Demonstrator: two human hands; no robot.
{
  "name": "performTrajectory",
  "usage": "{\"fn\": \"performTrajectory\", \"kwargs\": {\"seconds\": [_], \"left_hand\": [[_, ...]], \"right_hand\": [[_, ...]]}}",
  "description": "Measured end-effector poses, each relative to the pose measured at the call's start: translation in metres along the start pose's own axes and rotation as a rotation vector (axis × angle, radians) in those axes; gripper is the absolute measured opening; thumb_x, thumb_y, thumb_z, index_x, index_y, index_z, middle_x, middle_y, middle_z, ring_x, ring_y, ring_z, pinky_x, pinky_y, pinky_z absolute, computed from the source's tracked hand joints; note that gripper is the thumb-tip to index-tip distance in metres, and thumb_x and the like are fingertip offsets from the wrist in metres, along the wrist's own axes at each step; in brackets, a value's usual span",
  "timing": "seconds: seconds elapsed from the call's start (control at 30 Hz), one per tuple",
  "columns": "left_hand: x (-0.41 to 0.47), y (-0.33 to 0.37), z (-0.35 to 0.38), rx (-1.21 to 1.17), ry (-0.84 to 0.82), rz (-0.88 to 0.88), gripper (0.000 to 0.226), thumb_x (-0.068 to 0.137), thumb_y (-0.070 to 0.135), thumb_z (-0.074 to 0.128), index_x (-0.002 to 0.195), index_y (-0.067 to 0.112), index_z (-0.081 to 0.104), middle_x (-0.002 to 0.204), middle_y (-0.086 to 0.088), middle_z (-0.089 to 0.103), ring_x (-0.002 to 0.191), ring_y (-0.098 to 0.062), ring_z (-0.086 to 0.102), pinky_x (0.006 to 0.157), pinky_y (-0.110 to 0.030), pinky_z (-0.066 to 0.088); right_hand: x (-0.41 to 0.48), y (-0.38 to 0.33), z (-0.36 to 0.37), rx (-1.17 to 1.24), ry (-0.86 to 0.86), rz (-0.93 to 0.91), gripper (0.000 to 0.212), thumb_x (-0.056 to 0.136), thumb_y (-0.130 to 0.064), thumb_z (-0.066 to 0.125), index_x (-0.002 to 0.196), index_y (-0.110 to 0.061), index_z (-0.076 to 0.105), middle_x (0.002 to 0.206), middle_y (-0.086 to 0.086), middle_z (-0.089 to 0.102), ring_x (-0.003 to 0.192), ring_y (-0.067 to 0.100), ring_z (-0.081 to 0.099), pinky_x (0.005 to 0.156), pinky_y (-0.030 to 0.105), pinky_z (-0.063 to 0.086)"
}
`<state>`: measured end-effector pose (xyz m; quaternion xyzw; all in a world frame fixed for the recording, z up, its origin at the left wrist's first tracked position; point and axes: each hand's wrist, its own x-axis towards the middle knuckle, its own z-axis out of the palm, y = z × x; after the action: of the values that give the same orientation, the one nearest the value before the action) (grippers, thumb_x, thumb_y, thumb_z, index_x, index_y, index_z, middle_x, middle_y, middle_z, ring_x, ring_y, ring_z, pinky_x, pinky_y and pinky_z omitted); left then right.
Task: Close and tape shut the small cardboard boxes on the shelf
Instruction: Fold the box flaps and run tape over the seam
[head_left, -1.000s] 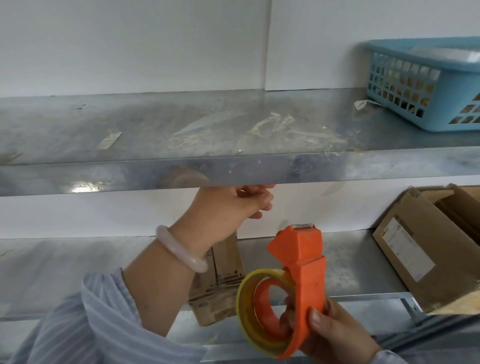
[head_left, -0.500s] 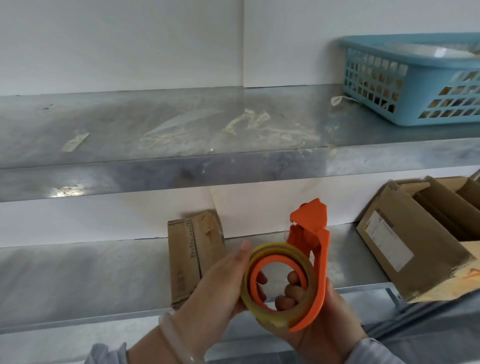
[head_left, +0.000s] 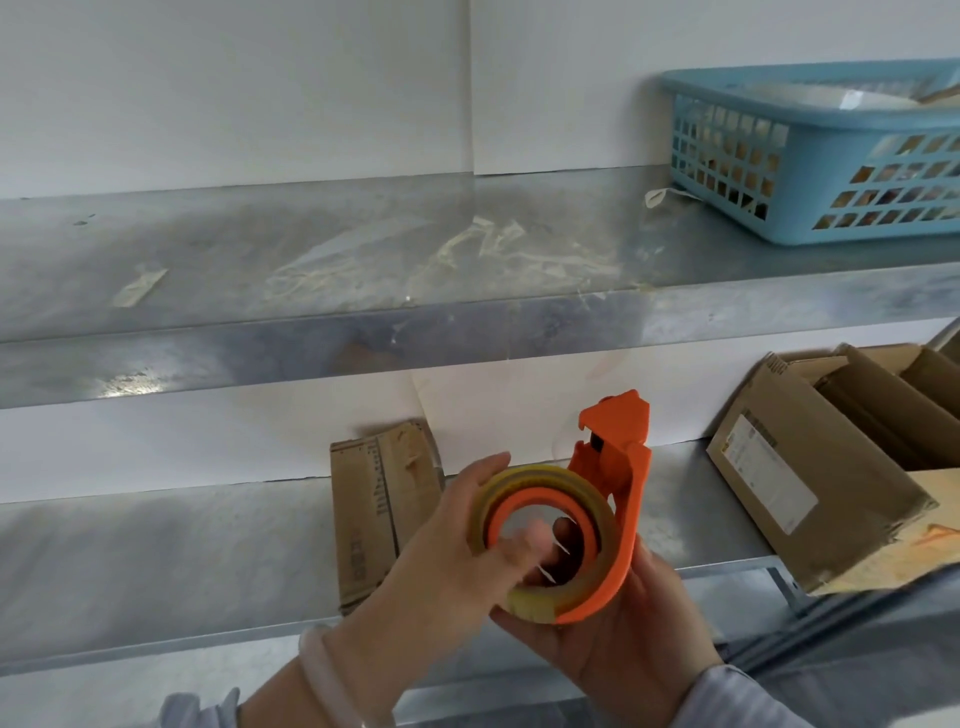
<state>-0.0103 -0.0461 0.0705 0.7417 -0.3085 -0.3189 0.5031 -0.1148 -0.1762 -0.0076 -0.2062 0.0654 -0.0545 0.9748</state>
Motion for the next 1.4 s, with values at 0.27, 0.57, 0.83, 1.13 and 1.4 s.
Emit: {"fn": "performTrajectory", "kwargs": {"seconds": [0.27,0.57,0.83,1.13,1.4], "left_hand": [[0.003,-0.01,-0.011,0.253,-0.047,0.168,0.085,0.054,0.059,0.087,0.122,0.061,0.036,0.119,0.04,0.048,0.114,0.013,0.05,0.093,-0.017,0.049],[0.009,-0.029,-0.008,0.18,-0.2,0.115,0.104,0.059,0.069,0.081,0.144,0.044,0.027,0.129,0.015,0.054,0.121,-0.01,0.054,0.101,-0.036,0.049],[0.005,-0.035,0.0,0.06,-0.105,0.089,0.096,0.054,0.069,0.081,0.137,0.041,0.039,0.121,0.006,0.055,0.102,-0.017,0.059,0.086,-0.039,0.054],[0.004,-0.036,0.006,-0.076,-0.089,0.104,0.109,0.044,0.083,0.074,0.137,0.037,0.04,0.119,0.015,0.055,0.106,-0.011,0.055,0.09,-0.028,0.051],[0.0,-0.038,0.017,-0.108,0.014,0.095,0.089,0.046,0.08,0.077,0.124,0.046,0.049,0.118,0.015,0.059,0.106,-0.014,0.056,0.091,-0.032,0.052]], "right_hand": [[-0.006,0.008,0.008,0.044,-0.095,0.035,0.077,0.102,-0.06,0.018,0.151,0.0,0.022,0.152,0.026,0.033,0.145,0.04,0.021,0.108,0.056,-0.025],[-0.005,0.006,-0.004,0.004,0.106,-0.078,0.058,0.104,-0.046,0.039,0.144,-0.005,0.044,0.138,0.012,0.057,0.14,0.035,0.037,0.115,0.057,-0.001],[-0.006,0.001,0.027,0.1,0.195,-0.046,0.082,0.016,-0.033,0.102,0.087,-0.001,0.077,0.063,0.008,0.063,0.056,0.022,0.064,0.078,0.043,0.045],[-0.008,-0.001,0.039,0.134,0.219,-0.055,0.092,0.024,-0.03,0.102,0.104,-0.001,0.068,0.067,0.013,0.063,0.056,0.028,0.063,0.074,0.05,0.051],[-0.009,-0.002,0.037,0.052,0.281,-0.03,0.096,0.022,-0.034,0.101,0.104,-0.001,0.065,0.075,0.015,0.065,0.055,0.026,0.063,0.069,0.047,0.056]]}}
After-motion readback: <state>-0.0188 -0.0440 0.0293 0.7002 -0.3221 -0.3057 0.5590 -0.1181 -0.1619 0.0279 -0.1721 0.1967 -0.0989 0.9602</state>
